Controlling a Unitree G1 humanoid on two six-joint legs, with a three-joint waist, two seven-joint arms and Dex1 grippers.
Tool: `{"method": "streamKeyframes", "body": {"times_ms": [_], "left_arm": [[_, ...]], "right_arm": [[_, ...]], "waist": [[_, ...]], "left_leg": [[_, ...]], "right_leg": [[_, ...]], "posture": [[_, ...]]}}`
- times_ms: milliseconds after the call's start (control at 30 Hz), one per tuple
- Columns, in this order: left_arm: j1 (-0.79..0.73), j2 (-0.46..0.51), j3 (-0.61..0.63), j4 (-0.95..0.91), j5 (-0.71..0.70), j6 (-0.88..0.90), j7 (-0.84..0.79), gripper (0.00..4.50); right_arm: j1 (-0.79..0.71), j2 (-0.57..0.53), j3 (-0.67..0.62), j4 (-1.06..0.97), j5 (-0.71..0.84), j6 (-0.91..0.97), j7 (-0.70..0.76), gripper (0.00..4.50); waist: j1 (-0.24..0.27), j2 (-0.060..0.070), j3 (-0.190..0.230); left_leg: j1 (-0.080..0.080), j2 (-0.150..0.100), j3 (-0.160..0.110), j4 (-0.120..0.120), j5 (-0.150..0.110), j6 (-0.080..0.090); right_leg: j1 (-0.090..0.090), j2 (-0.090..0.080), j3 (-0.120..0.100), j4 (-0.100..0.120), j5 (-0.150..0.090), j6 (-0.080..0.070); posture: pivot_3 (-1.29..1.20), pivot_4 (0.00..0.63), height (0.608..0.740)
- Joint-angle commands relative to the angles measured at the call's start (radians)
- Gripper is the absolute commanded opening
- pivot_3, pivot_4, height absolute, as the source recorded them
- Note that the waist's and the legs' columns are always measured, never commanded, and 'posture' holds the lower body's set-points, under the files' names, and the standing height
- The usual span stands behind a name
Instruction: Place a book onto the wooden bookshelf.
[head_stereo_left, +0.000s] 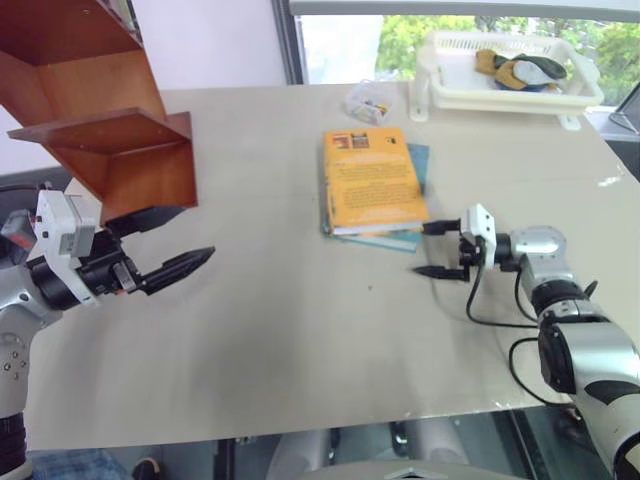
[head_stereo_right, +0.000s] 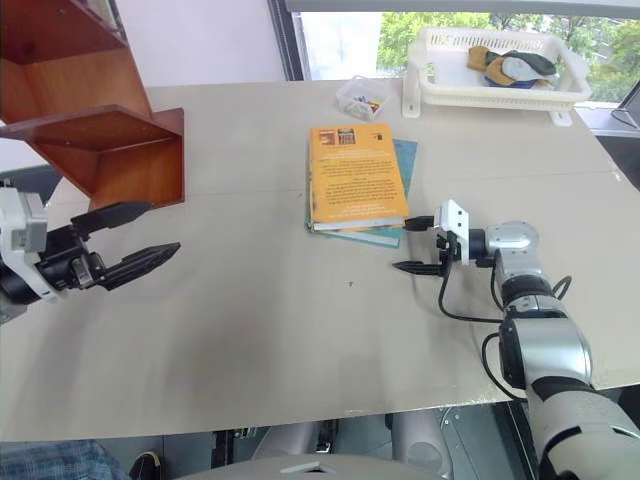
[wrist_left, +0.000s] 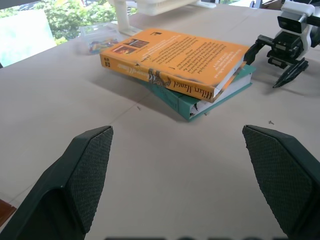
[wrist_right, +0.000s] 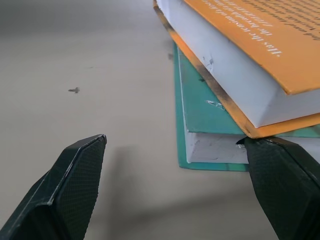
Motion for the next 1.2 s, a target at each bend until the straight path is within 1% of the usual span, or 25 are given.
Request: {"method": "streamKeyframes", "body": {"times_ms": [33,167,300,400,533,767,1000,1200], "left_arm": [[0.005,0.007,0.022,-0.012,-0.005,-0.012,-0.004,4.46],[0.005,0.007,0.012,-0.003,-0.001,-0.015,-0.008,4.46],[-0.025,0.010,-0.015,0.020,0.004,-0.020,-0.012,4.46],[-0.048,0.013,-0.035,0.040,0.011,-0.026,-0.020,4.46],[-0.073,0.014,-0.061,0.060,0.025,-0.034,-0.030,4.46],[-0.072,0.017,-0.057,0.063,0.029,-0.036,-0.037,4.46],[-0.043,0.016,-0.033,0.041,0.023,-0.033,-0.032,4.46],[-0.020,0.017,-0.013,0.026,0.019,-0.030,-0.025,4.46]], "right_arm": [[0.055,-0.033,0.008,-0.087,0.045,0.049,0.077,4.50],[0.154,-0.062,0.045,-0.245,0.123,0.116,0.093,4.50],[0.275,-0.101,0.103,-0.449,0.187,0.204,0.093,4.50],[0.306,-0.110,0.100,-0.512,0.187,0.236,0.038,4.50],[0.243,-0.099,0.086,-0.415,0.131,0.241,-0.108,4.50],[0.148,-0.044,0.078,-0.305,0.118,0.250,-0.203,4.50],[0.112,0.023,0.084,-0.301,0.127,0.260,-0.205,4.50],[0.127,0.059,0.115,-0.340,0.121,0.235,-0.146,4.50]], "waist": [[0.001,0.000,0.000],[0.007,-0.001,0.000],[0.005,0.000,0.000],[0.004,0.000,0.000],[0.003,-0.001,0.000],[0.002,-0.001,-0.001],[0.001,-0.001,-0.001],[0.000,-0.001,-0.001]], "left_leg": [[0.000,0.000,0.000,0.000,0.000,0.000],[0.000,0.000,-0.002,0.000,0.000,0.000],[0.000,0.000,-0.002,0.001,0.000,0.000],[0.000,0.000,-0.002,0.001,0.000,0.000],[0.001,-0.001,-0.001,0.002,0.001,-0.001],[0.001,0.000,-0.001,0.002,0.002,-0.003],[0.001,0.000,-0.002,0.002,0.002,-0.003],[0.000,0.000,-0.002,0.002,0.002,-0.003]], "right_leg": [[0.000,0.000,0.000,0.000,0.000,0.000],[0.001,-0.001,-0.002,0.000,0.000,0.000],[0.001,-0.001,-0.002,0.000,0.000,0.000],[0.001,-0.001,-0.002,0.001,0.000,0.000],[0.001,0.000,-0.001,0.003,0.001,-0.001],[0.000,0.001,-0.002,0.003,0.001,-0.002],[0.000,0.001,-0.002,0.003,0.001,-0.002],[0.000,0.001,-0.002,0.003,0.001,-0.002]], "posture": [[0.00,0.150,0.740],[0.00,0.150,0.740],[0.00,0.150,0.740],[0.00,0.150,0.740],[0.00,0.150,0.740],[0.00,0.150,0.740],[0.00,0.150,0.740],[0.00,0.150,0.740]]}}
